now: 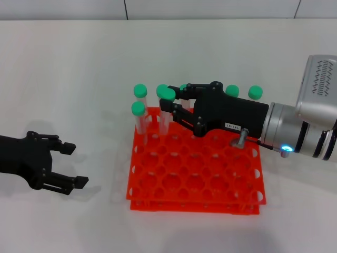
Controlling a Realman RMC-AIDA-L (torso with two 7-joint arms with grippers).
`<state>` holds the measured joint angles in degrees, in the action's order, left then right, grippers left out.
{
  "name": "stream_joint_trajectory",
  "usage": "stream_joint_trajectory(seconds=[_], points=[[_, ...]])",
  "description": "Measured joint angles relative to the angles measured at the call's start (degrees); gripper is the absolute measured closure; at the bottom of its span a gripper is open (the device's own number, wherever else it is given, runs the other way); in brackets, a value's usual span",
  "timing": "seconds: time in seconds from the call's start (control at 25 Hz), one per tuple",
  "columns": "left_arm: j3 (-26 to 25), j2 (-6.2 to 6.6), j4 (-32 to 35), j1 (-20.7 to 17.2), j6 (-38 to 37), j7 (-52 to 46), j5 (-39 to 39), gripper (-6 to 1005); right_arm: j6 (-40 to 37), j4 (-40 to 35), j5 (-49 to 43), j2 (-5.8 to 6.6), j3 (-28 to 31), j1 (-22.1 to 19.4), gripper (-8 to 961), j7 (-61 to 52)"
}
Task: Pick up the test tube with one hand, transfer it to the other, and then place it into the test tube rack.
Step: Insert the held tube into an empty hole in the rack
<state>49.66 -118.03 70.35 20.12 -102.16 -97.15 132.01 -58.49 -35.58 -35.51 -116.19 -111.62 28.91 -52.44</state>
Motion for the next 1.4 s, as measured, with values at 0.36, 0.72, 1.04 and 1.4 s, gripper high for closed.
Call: stream_joint_trajectory(seconds=[0.36, 0.72, 1.04, 1.4], points=[[0.0, 0.0, 0.0, 0.1, 0.0, 0.1, 0.0, 105, 1.2, 0.0, 0.0, 0.0, -0.4, 0.0, 688, 0.0], [0.0, 0.0, 0.0, 0.1, 0.1, 0.1, 0.0, 106, 1.3, 0.0, 0.0, 0.0, -0.5, 0.2, 689, -0.1], [0.0, 0.0, 0.0, 0.1, 0.4, 0.1, 0.0, 105, 1.3, 0.0, -0.1, 0.0, -1.2, 1.1, 690, -0.3], [0.0, 0.0, 0.0, 0.1, 0.6, 0.3, 0.0, 105, 1.3, 0.0, -0.1, 0.0, -1.2, 1.5, 690, -0.4]])
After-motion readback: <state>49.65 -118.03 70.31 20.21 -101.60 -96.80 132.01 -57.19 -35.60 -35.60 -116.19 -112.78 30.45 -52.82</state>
